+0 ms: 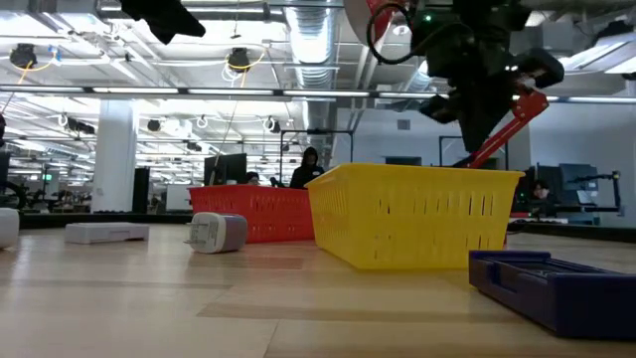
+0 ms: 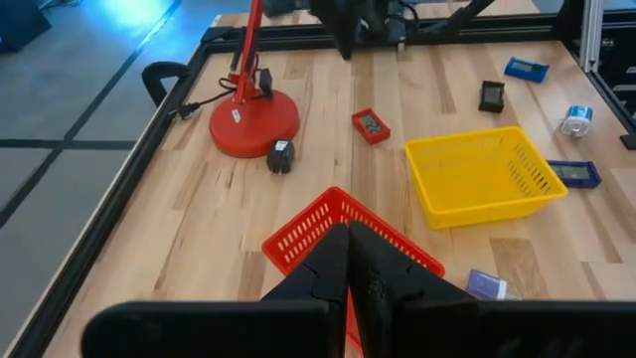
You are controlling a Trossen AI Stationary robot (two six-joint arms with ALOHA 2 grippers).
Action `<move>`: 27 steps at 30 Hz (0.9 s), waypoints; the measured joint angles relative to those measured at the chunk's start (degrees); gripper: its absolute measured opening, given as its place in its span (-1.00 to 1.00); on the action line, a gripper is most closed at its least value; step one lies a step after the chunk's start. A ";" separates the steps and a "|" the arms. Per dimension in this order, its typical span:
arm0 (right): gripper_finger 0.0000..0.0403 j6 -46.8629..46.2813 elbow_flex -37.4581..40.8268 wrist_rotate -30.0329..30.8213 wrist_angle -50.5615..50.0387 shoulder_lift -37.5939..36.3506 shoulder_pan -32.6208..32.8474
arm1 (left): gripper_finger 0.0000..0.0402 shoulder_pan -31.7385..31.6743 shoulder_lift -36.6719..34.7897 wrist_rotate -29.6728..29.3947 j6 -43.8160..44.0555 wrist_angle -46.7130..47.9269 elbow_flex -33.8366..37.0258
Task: Pick & Place Office items
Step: Put the right red digital clock into the red basket
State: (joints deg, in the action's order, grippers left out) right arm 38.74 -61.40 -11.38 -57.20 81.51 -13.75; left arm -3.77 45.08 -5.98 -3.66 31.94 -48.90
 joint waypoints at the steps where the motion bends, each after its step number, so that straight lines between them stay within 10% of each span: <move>1: -1.00 0.03 0.02 0.75 1.14 0.73 1.06 | -0.99 0.00 0.05 0.00 0.04 0.02 0.00; 27: -0.89 -3.82 15.79 -1.09 19.87 -2.88 8.10 | -0.99 0.00 4.68 -0.16 0.06 -1.55 0.02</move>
State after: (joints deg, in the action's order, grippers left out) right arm 34.92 -45.62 -12.47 -37.33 78.63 -5.65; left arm -3.77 49.76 -6.13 -3.60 30.39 -48.88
